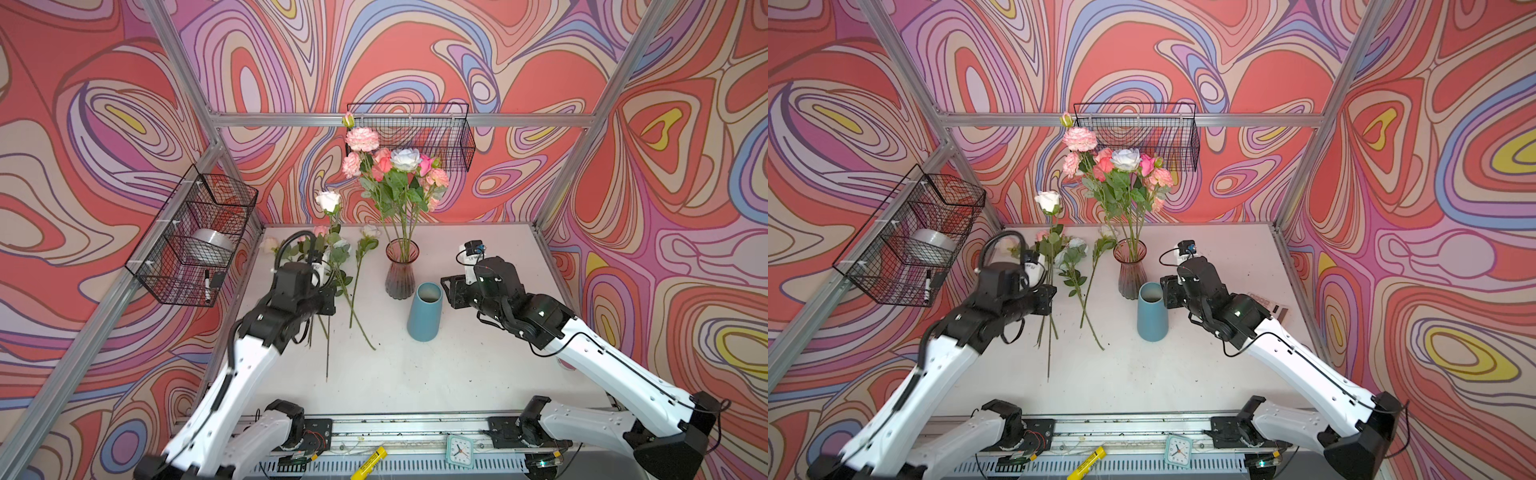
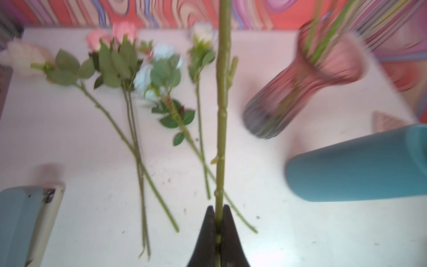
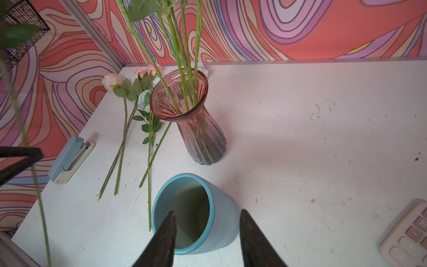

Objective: Arrange flowers in a vase
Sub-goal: Pick up the flower from the flowers, then place the flower in the vase.

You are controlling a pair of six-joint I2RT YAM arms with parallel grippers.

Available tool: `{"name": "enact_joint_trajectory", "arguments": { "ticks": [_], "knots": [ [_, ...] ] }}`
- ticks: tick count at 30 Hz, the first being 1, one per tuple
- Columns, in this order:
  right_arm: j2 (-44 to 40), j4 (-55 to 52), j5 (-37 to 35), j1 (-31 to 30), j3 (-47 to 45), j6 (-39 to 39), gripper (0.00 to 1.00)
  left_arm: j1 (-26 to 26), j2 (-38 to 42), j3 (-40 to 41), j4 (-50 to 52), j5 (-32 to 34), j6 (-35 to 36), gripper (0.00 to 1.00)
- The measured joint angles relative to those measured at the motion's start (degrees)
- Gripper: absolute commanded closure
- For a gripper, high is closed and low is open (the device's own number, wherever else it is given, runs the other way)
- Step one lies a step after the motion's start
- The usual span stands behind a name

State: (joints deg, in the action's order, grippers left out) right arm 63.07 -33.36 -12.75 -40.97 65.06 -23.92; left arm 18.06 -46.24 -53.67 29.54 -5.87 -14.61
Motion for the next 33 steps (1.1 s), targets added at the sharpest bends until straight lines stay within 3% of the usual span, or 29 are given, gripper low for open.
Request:
{"name": "enact_joint_trajectory", "arguments": {
  "ticks": [3,6,11,17,21,33],
  "knots": [
    [-2.5,1.4,-1.1,0.0,-1.9,-0.5,0.55,0.7,11.0,3.5,-10.1,-3.0,-3.8,1.0],
    [-5.0,3.0,-3.0,0.0,-4.6,-1.3,0.53,1.9,12.3,3.7,-18.9,-6.2,-7.6,1.0],
    [-6.9,3.4,-7.9,0.0,-7.0,-3.5,0.52,10.8,-0.8,-8.0,-27.8,-9.2,-9.1,1.0],
    [-8.0,3.9,-11.1,0.0,-8.1,-5.9,0.52,21.6,-17.1,-23.6,-36.3,-11.2,-5.3,1.0],
    [-8.6,3.8,-12.0,0.0,-8.5,-6.9,0.52,23.6,-23.6,-27.6,-39.5,-11.6,-3.1,1.0],
    [-9.8,2.5,-12.3,0.0,-8.8,-7.3,0.52,24.7,-34.0,-26.3,-44.7,-8.7,3.4,1.0]
  ]
}}
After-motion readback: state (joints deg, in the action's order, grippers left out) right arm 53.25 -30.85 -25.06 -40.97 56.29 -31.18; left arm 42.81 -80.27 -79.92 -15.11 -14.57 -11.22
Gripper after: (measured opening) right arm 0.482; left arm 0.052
